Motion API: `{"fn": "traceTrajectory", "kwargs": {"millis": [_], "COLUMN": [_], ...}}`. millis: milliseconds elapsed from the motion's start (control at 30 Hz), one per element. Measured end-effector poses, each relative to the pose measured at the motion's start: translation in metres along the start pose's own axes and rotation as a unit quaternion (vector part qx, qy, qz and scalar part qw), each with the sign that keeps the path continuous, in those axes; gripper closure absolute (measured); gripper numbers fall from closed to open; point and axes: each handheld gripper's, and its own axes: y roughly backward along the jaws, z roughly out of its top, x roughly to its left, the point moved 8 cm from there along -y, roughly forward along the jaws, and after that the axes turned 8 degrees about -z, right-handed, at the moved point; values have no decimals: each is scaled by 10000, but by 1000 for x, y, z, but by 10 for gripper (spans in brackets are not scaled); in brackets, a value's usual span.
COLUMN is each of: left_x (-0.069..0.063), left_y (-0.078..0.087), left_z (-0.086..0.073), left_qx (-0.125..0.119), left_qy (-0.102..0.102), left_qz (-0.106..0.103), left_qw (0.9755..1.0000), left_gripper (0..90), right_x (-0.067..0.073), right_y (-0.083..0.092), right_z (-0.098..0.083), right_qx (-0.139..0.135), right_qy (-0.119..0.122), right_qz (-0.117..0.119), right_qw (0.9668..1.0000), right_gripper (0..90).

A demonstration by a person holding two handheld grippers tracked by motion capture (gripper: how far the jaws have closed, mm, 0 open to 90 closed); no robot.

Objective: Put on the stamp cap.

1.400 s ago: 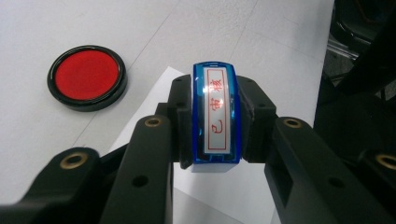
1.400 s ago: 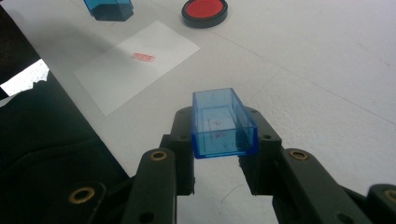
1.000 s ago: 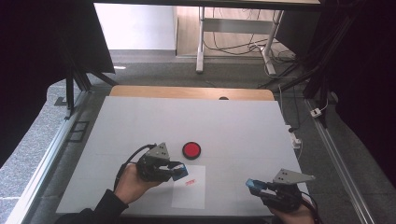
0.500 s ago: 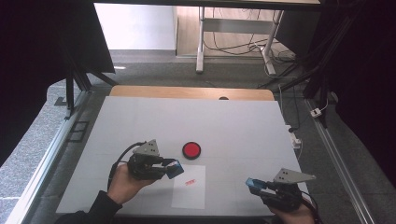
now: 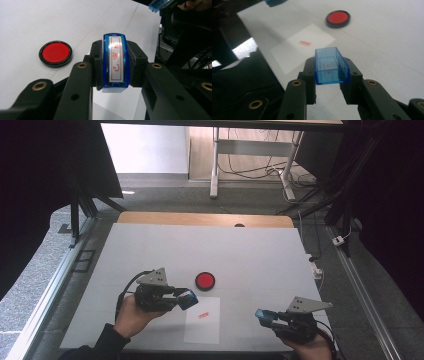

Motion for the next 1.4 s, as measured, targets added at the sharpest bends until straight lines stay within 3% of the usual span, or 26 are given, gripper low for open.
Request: {"fn": "traceTrajectory", "kwargs": {"millis": [200,367,733,1000,1400], "left_x": [-1,-4,-10,-12,-15], "left_y": [3,2,1,4,8], "left_z": [3,3,7,9,14], "left_qx": [-130,-114,-126,-166,-207], "left_qy": [-42,-225,-510,-596,-687], "left_qz": [-102,-222,-434,-551,-669], "left_qw": [9999,9994,9977,9966,9952], "left_gripper": [702,703,704,704,704], "right_x": [18,28,44,55,72], "right_y": [-12,-21,-37,-52,-78], "right_z": [12,19,33,42,52], "right_qx": [-32,-50,-190,-207,-238], "right_qy": [291,501,791,1087,1321], "right_qz": [437,665,1205,1424,1750], "right_qw": [9986,9965,9894,9836,9754], "right_gripper": [682,682,683,683,683]}}
